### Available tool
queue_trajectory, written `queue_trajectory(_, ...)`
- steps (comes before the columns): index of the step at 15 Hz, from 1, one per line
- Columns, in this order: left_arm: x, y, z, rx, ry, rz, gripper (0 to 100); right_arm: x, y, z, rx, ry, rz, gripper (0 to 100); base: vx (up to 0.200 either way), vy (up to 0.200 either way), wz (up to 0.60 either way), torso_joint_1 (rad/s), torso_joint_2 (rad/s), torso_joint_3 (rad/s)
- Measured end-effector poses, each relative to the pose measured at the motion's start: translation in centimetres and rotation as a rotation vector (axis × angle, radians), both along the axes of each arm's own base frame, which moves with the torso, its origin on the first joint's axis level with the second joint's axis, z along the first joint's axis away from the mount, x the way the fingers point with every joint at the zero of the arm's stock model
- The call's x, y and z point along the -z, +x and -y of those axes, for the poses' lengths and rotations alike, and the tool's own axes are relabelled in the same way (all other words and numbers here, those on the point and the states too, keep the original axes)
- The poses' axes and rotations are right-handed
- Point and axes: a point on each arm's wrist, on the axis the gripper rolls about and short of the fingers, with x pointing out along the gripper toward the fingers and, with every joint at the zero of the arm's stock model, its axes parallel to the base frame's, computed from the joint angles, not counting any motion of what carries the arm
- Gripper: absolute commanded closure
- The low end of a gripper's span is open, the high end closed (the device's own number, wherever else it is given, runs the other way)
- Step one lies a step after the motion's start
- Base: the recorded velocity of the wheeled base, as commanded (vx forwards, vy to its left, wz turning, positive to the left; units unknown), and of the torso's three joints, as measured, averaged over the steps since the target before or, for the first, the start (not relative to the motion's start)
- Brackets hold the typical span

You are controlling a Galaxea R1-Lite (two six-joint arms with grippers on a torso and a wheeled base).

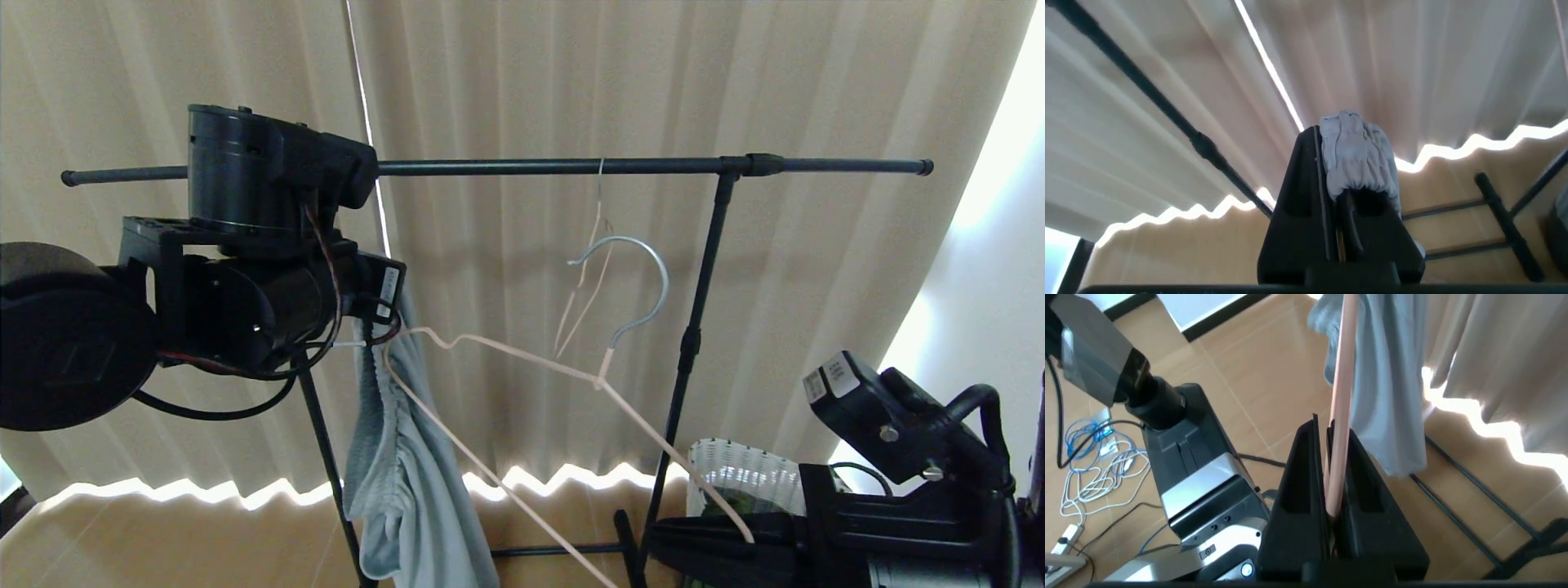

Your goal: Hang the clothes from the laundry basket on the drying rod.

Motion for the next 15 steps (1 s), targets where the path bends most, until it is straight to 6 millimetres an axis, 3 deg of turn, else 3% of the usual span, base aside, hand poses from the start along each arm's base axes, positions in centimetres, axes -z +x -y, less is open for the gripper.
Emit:
queue_trajectory(3, 0.3, 0.4, -0.1, -0.072, 0.028, 0.004, 100, 0.1, -0.1, 0.0, -0.005, -0.002, -0.002, 100, 0.000, 0.000, 0.00, 0.000, 0.00, 0.000)
queue_trajectory(15, 1.1, 0.8, 0.1, -0.091, 0.051, -0.013, 100, -0.1, 0.1, -1.0, -0.028, -0.004, 0.001, 100, 0.000, 0.000, 0.00, 0.000, 0.00, 0.000)
